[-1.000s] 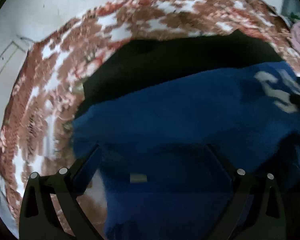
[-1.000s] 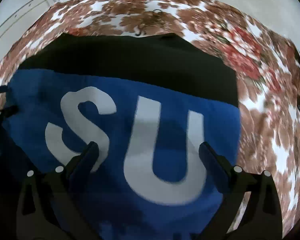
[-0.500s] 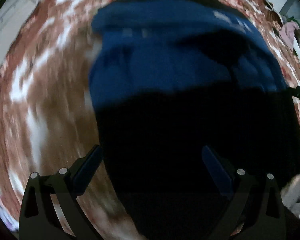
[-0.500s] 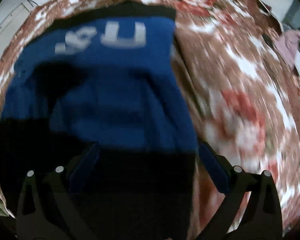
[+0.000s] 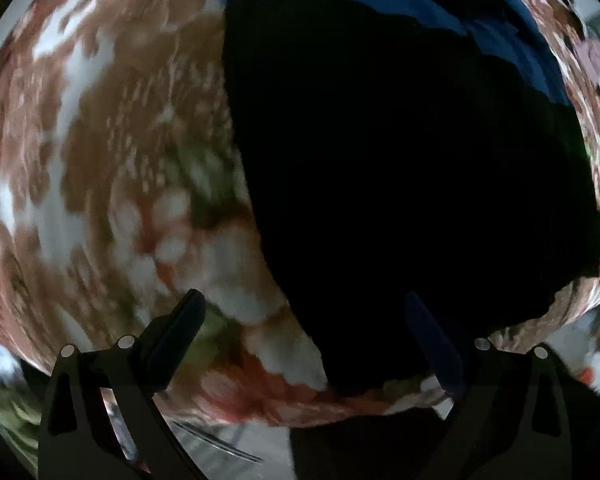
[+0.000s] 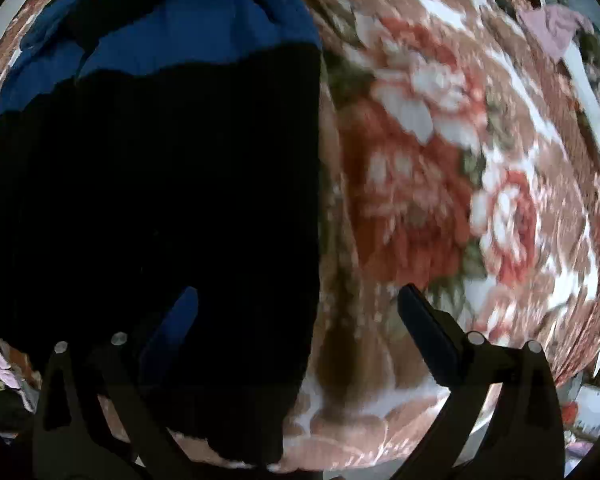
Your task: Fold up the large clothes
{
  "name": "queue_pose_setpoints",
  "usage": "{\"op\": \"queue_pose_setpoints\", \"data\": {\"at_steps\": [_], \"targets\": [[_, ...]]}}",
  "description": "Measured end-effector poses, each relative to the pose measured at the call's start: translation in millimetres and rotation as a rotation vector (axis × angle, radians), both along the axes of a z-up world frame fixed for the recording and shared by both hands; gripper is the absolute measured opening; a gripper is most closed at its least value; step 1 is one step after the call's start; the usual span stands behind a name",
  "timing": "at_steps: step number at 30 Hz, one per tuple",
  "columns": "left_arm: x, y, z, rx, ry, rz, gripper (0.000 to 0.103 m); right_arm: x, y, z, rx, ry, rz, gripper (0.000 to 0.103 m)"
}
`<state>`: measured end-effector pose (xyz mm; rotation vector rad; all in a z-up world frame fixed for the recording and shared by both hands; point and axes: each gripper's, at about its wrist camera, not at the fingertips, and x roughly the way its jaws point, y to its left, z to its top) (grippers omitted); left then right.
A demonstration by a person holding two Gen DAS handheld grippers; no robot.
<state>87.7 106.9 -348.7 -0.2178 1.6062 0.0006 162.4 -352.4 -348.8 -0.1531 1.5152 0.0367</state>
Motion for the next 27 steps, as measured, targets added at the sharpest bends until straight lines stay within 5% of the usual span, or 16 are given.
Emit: {"op": "queue_pose_setpoints", "data": {"at_steps": [6,12,17,27], "targets": [[-11.8,16.5,-15.1,-0.121,0.038,0.167,0.097,-18.9,-10.7,-9.4,0.050,0.098,-0.060,0.098],[-10.5,1.1,-26.4,-0.245,0.035,0.190,0.097,-26.6,-10.2,-17.7,0.086,0.148,-0.088,0.098],[-14.6,14.4,-43.5,-0.340,0.078,0.345,0.097,-25.3,-10.2,-23.8,0.100,0.173,-0.103,0.098],[-5.9,-23.9,-29.6,-0.360,0.080,0.259,0.096,-33.0,-18.2,-26.7,0.143,0.208,-0.123,0.098]]}}
